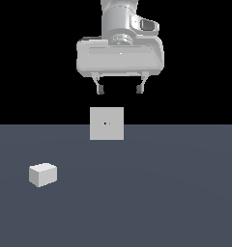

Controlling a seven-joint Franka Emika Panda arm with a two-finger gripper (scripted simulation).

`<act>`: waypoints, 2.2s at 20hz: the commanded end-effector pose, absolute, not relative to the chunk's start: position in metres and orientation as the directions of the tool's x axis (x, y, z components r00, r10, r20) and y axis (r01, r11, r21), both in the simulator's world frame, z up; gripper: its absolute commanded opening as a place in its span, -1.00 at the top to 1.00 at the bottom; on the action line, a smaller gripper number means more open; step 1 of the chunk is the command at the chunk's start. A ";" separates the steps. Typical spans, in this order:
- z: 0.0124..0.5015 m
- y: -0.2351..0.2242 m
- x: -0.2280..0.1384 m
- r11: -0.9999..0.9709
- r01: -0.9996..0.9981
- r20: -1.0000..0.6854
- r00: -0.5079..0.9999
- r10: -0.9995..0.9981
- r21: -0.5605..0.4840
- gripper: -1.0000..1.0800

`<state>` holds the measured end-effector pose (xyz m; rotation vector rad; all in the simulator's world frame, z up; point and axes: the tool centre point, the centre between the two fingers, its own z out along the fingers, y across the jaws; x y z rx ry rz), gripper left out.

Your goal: Plug the charger into the wall socket.

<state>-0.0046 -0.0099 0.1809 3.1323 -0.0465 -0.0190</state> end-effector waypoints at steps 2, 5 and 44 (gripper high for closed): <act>0.181 -0.010 -0.005 -1.000 -0.029 -0.012 1.000 -0.029 0.009 -0.92; 0.179 -0.008 -0.005 -1.000 -0.016 -0.009 1.000 -0.016 0.008 -0.92; 0.068 0.124 -0.078 -0.630 0.777 0.193 0.619 0.762 -0.003 -0.92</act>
